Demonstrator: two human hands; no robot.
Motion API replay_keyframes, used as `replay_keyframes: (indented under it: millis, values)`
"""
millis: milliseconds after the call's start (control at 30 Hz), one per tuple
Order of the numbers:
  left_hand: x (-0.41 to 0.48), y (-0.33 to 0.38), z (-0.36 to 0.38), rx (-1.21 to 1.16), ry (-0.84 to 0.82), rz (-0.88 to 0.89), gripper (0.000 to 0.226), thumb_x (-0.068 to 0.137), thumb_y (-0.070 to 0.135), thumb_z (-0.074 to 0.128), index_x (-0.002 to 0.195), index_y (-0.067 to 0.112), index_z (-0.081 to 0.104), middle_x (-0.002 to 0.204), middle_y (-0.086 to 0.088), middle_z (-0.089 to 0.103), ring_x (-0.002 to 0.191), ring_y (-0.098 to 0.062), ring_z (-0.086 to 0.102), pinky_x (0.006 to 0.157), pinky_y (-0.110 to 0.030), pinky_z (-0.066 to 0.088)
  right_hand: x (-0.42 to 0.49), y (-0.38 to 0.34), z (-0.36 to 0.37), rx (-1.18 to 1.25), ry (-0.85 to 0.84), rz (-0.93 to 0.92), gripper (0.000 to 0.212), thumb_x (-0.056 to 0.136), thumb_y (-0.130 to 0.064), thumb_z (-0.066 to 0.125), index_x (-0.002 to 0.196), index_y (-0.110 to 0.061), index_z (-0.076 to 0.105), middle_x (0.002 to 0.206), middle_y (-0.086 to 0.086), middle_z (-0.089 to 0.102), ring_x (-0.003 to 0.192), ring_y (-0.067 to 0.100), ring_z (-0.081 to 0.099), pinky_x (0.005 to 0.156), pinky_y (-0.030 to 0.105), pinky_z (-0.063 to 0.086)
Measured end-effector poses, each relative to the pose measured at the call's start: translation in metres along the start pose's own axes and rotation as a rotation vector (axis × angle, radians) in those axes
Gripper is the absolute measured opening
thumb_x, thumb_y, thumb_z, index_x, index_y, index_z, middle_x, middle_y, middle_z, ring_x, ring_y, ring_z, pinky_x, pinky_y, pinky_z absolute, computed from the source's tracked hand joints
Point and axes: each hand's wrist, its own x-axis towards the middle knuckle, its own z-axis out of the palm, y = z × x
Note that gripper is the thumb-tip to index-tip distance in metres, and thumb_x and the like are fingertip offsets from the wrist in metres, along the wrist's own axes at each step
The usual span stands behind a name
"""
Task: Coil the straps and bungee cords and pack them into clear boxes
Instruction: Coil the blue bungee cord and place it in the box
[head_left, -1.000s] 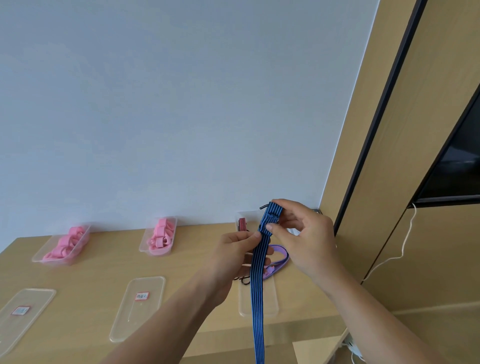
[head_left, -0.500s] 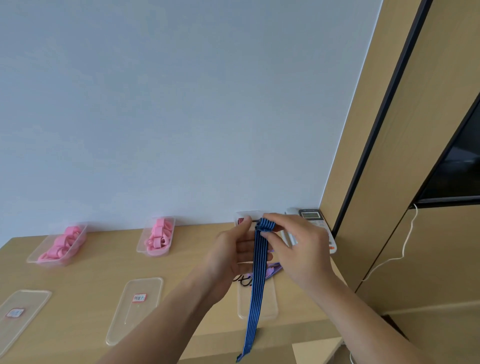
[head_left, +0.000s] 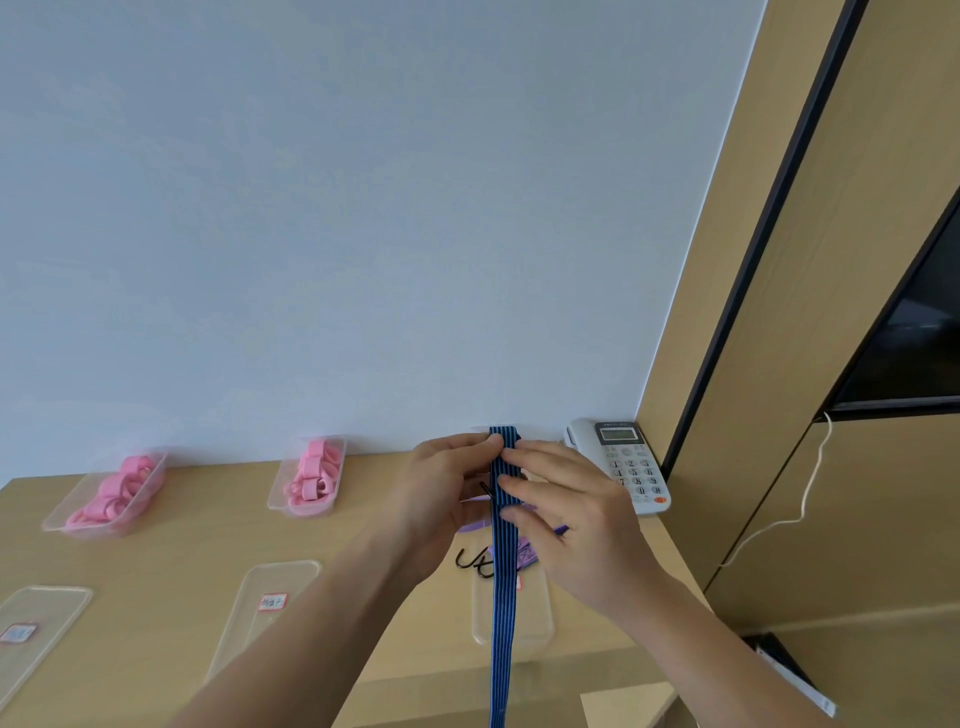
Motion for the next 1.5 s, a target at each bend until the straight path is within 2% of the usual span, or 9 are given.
replay_keyframes:
  millis: [167,300,400,500,600,700,833,1133,1500]
  values:
    - [-0.002,-0.006,0.001,0.090,0.013,0.045,0.024,0.102,0.018,0.059,0.102,0.004,0.078,0.089,-0.015,0.071,0.078,-0.026,0.067,0.086,-0.046,0.059,0.014,-0.007,-0.007,0.083,0.069,0.136,0.007,0.080,-0.011,0.077,0.087,-0.013,0.076,0.093,-0.007,0.072,0.094,0.006,0.065,0.082,0.024,0.051]
    - [-0.007,-0.002,0.004,0.123,0.000,0.118,0.023,0.103,0.012,0.058,0.102,0.004,0.079,0.097,-0.020,0.074,0.078,-0.024,0.067,0.070,-0.034,0.061,0.025,-0.004,-0.010,0.131,-0.035,0.421,0.043,0.077,-0.020,0.084,0.118,-0.021,0.069,0.104,-0.011,0.064,0.096,0.003,0.060,0.079,0.017,0.048]
    - [-0.009,0.001,0.003,0.161,-0.010,0.141,0.020,0.102,0.010,0.059,0.106,0.003,0.078,0.103,-0.021,0.075,0.082,-0.026,0.069,0.067,-0.030,0.059,0.032,-0.003,-0.012,0.238,-0.143,0.493,0.037,0.079,-0.017,0.081,0.113,-0.029,0.071,0.110,-0.014,0.063,0.106,0.004,0.058,0.082,0.026,0.053]
    - [-0.008,-0.001,0.001,0.123,-0.019,0.106,0.022,0.100,0.014,0.064,0.117,0.001,0.069,0.112,-0.027,0.073,0.089,-0.031,0.072,0.082,-0.044,0.062,0.035,-0.004,-0.015,0.297,-0.114,0.518,0.031,0.077,-0.016,0.081,0.101,-0.033,0.070,0.103,-0.017,0.068,0.104,0.006,0.062,0.086,0.036,0.055]
    - [-0.009,-0.002,0.002,0.104,-0.046,0.055,0.036,0.097,0.028,0.066,0.119,0.000,0.068,0.105,-0.025,0.073,0.094,-0.033,0.074,0.088,-0.041,0.061,0.037,-0.003,-0.016,0.293,-0.088,0.555,0.028,0.075,-0.025,0.079,0.097,-0.039,0.068,0.100,-0.019,0.071,0.100,0.010,0.066,0.088,0.040,0.054]
    - [-0.011,-0.004,0.005,0.126,-0.082,0.016,0.046,0.097,0.043,0.061,0.119,0.004,0.072,0.103,-0.014,0.077,0.096,-0.031,0.076,0.095,-0.044,0.059,0.039,-0.004,-0.020,0.305,-0.051,0.556,0.035,0.077,-0.010,0.081,0.091,-0.039,0.067,0.093,-0.021,0.072,0.091,0.007,0.067,0.087,0.035,0.054]
    - [-0.013,-0.008,0.009,0.144,-0.051,-0.004,0.046,0.102,0.046,0.054,0.115,0.006,0.074,0.105,-0.017,0.078,0.095,-0.030,0.076,0.097,-0.048,0.058,0.040,-0.006,-0.025,0.304,0.041,0.551,0.035,0.077,-0.004,0.081,0.090,-0.034,0.069,0.086,-0.018,0.073,0.082,0.002,0.068,0.076,0.022,0.053]
    - [-0.018,-0.007,0.013,0.177,-0.012,-0.027,0.044,0.103,0.045,0.054,0.109,0.007,0.075,0.101,-0.015,0.080,0.097,-0.034,0.077,0.093,-0.046,0.059,0.037,-0.007,-0.021,0.257,0.192,0.484,0.028,0.080,-0.005,0.079,0.100,-0.022,0.069,0.088,-0.011,0.073,0.083,0.010,0.070,0.080,0.038,0.058]
    - [-0.020,-0.001,0.010,0.198,0.008,-0.051,0.049,0.101,0.048,0.054,0.110,0.006,0.077,0.101,-0.014,0.080,0.097,-0.030,0.077,0.098,-0.046,0.058,0.014,-0.006,-0.008,0.116,0.224,0.208,0.032,0.075,0.012,0.076,0.096,-0.011,0.070,0.093,-0.008,0.073,0.090,0.008,0.070,0.078,0.032,0.057]
